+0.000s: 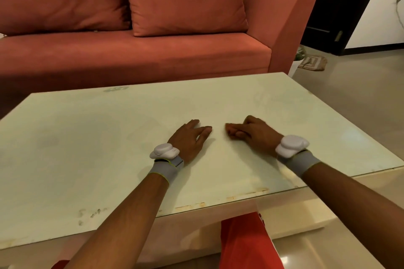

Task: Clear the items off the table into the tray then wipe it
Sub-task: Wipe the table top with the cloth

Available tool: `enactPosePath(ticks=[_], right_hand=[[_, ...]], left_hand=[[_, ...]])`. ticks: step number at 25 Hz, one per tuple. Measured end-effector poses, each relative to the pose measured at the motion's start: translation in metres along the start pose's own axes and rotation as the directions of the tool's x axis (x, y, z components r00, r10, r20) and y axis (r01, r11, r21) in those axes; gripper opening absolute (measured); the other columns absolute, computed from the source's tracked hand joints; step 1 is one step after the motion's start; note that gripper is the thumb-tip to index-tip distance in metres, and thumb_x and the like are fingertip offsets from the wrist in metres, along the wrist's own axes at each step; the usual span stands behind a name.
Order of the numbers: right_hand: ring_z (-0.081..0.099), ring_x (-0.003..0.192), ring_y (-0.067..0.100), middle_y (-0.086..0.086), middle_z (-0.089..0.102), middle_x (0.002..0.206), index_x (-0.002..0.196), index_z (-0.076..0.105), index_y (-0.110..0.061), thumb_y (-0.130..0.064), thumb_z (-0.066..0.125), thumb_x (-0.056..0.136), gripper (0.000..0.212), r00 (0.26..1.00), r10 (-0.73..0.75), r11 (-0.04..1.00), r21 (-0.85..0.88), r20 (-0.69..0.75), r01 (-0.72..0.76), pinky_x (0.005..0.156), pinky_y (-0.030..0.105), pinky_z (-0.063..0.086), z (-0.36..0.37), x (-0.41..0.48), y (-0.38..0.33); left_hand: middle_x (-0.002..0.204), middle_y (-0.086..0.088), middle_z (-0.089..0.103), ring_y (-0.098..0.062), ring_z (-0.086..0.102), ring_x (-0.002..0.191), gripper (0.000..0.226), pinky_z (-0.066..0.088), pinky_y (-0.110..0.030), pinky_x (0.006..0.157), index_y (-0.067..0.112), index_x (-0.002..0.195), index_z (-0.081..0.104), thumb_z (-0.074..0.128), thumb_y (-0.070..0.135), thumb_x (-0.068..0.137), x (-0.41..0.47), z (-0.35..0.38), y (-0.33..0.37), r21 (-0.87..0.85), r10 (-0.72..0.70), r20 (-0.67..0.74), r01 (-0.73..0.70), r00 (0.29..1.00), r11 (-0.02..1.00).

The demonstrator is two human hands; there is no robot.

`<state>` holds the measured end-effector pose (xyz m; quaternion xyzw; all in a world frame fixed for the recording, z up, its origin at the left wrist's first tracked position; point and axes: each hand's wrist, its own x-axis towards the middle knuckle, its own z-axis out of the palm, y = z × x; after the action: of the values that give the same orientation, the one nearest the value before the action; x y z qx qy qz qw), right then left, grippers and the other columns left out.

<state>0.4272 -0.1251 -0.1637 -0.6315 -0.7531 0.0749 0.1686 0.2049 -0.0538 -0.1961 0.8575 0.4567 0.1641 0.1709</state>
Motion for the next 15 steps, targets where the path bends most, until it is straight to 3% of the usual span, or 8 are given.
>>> enactPosePath(ticks=[2,4,7,9,12,15], right_hand=[[0.052,0.097,0.02,0.002,0.06,0.098,0.128,0.055,-0.029,-0.033,0.046,0.096,0.034,0.992,0.115,0.993,-0.018,-0.059,-0.116,0.086,0.021,0.035,-0.007,-0.011,0.013],[0.053,0.095,0.019,-0.005,0.058,0.087,0.123,0.059,-0.024,-0.029,0.051,0.094,0.031,0.998,0.05,0.998,0.046,-0.047,-0.048,0.087,0.022,0.039,-0.01,-0.032,-0.005],[0.051,0.091,0.015,0.001,0.056,0.087,0.119,0.061,-0.02,-0.03,0.051,0.094,0.028,0.996,-0.093,0.974,0.205,-0.006,0.092,0.086,0.017,0.041,0.013,-0.028,-0.056],[0.048,0.088,0.018,0.004,0.045,0.086,0.118,0.061,-0.025,-0.026,0.048,0.096,0.026,0.992,-0.126,0.977,0.171,-0.029,0.129,0.082,0.02,0.039,0.033,0.003,-0.064],[0.052,0.097,0.028,0.009,0.056,0.099,0.118,0.061,-0.029,-0.025,0.046,0.096,0.026,0.996,0.061,0.996,0.076,-0.07,-0.056,0.092,0.032,0.041,0.025,0.045,-0.016],[0.05,0.104,0.032,0.018,0.065,0.106,0.124,0.059,-0.019,-0.026,0.043,0.099,0.031,0.966,0.244,0.968,-0.045,-0.088,-0.248,0.089,0.034,0.039,-0.001,0.026,0.028]], left_hand=[[0.152,-0.002,0.034,-0.022,0.03,0.14,0.041,0.022,-0.031,0.114,0.043,0.128,0.051,0.026,0.052,0.098,0.001,-0.001,-0.002,-0.01,-0.002,0.009,0.002,1.0,1.0],[0.15,-0.003,0.035,-0.025,0.033,0.137,0.041,0.025,-0.033,0.112,0.043,0.127,0.052,0.027,0.054,0.097,0.002,0.0,-0.003,-0.024,-0.002,0.005,0.002,1.0,1.0],[0.149,-0.006,0.037,-0.026,0.035,0.136,0.044,0.026,-0.032,0.112,0.037,0.128,0.054,0.026,0.052,0.098,0.002,0.0,-0.001,-0.025,0.025,-0.013,-0.025,1.0,0.999],[0.148,-0.004,0.04,-0.022,0.035,0.137,0.045,0.027,-0.03,0.111,0.029,0.127,0.058,0.027,0.046,0.099,-0.001,-0.005,0.002,-0.077,-0.002,-0.037,-0.001,0.999,0.997],[0.143,0.002,0.046,-0.017,0.041,0.134,0.044,0.031,-0.029,0.108,0.021,0.117,0.065,0.033,0.044,0.099,-0.006,-0.01,0.005,-0.169,-0.082,-0.118,0.062,0.99,0.984],[0.146,0.004,0.043,-0.016,0.042,0.133,0.038,0.03,-0.027,0.107,0.025,0.12,0.063,0.037,0.043,0.098,-0.009,-0.008,0.002,-0.104,-0.053,-0.109,0.042,0.993,0.994]])
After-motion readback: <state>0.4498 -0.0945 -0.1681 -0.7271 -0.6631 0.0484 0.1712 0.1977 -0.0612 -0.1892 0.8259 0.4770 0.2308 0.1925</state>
